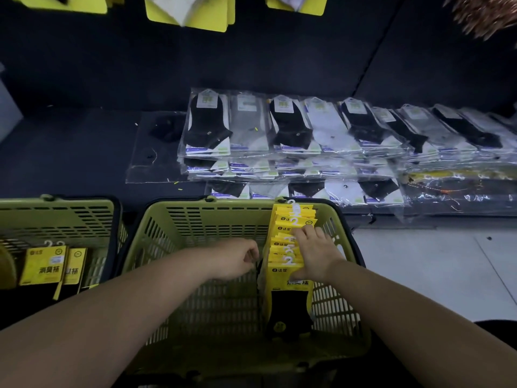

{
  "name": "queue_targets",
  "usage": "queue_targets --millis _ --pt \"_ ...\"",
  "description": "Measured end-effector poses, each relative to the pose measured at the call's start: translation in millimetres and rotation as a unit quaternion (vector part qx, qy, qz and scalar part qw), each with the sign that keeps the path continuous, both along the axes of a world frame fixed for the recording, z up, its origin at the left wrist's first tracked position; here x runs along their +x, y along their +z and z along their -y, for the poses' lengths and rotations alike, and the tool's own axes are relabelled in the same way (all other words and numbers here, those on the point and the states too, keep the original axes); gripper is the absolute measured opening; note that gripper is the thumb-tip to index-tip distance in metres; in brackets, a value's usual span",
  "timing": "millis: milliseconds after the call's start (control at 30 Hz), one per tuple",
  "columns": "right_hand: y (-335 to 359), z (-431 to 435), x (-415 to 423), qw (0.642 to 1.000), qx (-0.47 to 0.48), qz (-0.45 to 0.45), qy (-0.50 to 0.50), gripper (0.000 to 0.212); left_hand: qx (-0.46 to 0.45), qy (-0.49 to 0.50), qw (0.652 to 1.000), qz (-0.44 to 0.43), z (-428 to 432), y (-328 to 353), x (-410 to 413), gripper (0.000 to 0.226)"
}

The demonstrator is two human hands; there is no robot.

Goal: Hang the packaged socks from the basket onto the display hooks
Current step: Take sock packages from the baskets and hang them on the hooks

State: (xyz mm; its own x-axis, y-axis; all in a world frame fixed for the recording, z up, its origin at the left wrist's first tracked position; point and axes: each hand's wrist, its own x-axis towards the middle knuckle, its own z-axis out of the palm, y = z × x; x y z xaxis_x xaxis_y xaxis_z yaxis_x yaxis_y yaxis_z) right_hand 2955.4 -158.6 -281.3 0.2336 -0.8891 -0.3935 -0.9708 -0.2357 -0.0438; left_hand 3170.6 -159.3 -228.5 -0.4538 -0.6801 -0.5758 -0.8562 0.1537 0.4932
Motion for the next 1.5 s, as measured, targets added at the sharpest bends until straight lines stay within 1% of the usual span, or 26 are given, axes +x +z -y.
queue_targets --millis 100,233,333,400,467,533,567,633,700,733,800,833,900,933,1000,1067,1133,1167,1233,1267,1367,1500 --pt "0 -3 -2 0.999 0.023 0.028 -0.002 0.101 0.0 0.0 1.0 0.0 -1 0 1 0.029" --pt "1 -11 -6 0.993 0.096 0.074 -0.009 0.103 0.003 -0.009 1.0 0.009 -1 -1 3 0.031" --pt "9 -13 -6 0.988 0.113 0.104 0.002 0.1 0.001 -0.021 1.0 0.013 -1 -2 3 0.04" --pt "21 -9 -5 0.984 0.12 0.132 0.012 0.096 0.003 -0.023 1.0 0.007 -1 -3 4 0.055" --pt "38 -4 -5 0.976 0.128 0.176 0.0 0.091 0.018 -0.01 1.0 -0.018 -1 -3 8 0.081" --pt "59 0 -3 0.966 0.13 0.224 -0.016 0.086 0.052 0.021 0.997 -0.055 0 1 12 0.107" --pt "69 2 -2 0.96 0.128 0.248 -0.026 0.084 0.065 0.035 0.994 -0.074 1 2 14 0.115" --pt "90 6 1 0.946 0.116 0.299 -0.049 0.083 0.076 0.057 0.989 -0.116 1 3 16 0.121" --pt "107 9 4 0.922 0.107 0.365 -0.075 0.084 0.079 0.094 0.975 -0.186 -1 3 15 0.118" --pt "113 11 6 0.904 0.108 0.403 -0.092 0.084 0.072 0.125 0.964 -0.225 -1 4 14 0.113" --pt "120 12 9 0.861 0.11 0.479 -0.135 0.082 0.044 0.188 0.94 -0.282 2 6 14 0.096" --pt "121 13 13 0.838 0.097 0.513 -0.157 0.08 0.032 0.209 0.932 -0.294 5 8 15 0.084" --pt "121 14 22 0.802 0.03 0.557 -0.214 0.076 0.029 0.243 0.917 -0.314 10 12 18 0.06" --pt "120 15 27 0.783 -0.01 0.57 -0.249 0.077 0.041 0.268 0.904 -0.332 12 14 20 0.054" --pt "116 13 35 0.751 -0.053 0.578 -0.313 0.079 0.071 0.327 0.864 -0.376 13 20 22 0.053" --pt "111 7 41 0.751 -0.027 0.559 -0.35 0.075 0.098 0.359 0.829 -0.418 15 26 24 0.056" --pt "106 0 49 0.75 0.017 0.556 -0.357 0.06 0.112 0.372 0.811 -0.438 18 32 24 0.062" --pt "105 -1 52 0.751 0.02 0.56 -0.349 0.053 0.111 0.375 0.808 -0.441 20 35 23 0.069" --pt "106 2 56 0.772 -0.018 0.548 -0.321 0.046 0.104 0.381 0.808 -0.437 21 40 19 0.084" --pt "109 5 57 0.775 -0.042 0.547 -0.312 0.043 0.1 0.38 0.811 -0.434 21 42 16 0.089" --pt "126 13 57 0.76 -0.092 0.568 -0.302 0.033 0.084 0.371 0.811 -0.444 22 49 10 0.087" --pt "156 25 57 0.75 -0.093 0.597 -0.268 0.022 0.049 0.383 0.79 -0.477 30 71 7 0.081"
